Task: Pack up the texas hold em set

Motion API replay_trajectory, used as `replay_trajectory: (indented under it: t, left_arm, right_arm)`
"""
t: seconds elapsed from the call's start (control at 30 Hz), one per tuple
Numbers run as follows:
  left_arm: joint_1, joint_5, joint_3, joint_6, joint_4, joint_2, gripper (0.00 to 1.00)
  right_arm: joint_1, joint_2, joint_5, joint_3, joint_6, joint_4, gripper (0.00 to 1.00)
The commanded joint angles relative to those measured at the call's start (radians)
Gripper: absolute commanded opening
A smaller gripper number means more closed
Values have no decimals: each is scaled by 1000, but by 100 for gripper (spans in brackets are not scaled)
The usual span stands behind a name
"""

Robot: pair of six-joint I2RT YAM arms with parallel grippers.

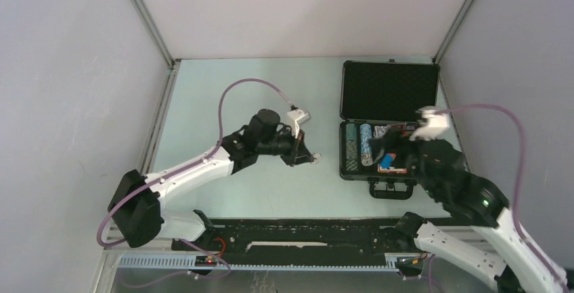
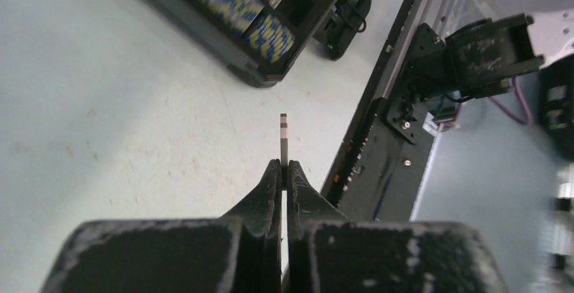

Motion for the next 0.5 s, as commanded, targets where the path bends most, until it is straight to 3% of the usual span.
replay_trajectory:
  t: [0.0,0.17,0.47]
  left_arm:
    - [-125,-187,11,211,171,-33,0]
    - [-254,-173,124,369,266,144,0]
    - [-284,-76,459,484,256,530,0]
  right_arm:
    - [-153,-128,159,-19,94,-147,99]
    - [-263,-204,96,-16,72,-152,100]
    - [-267,-290,90,-6,107,-169,100]
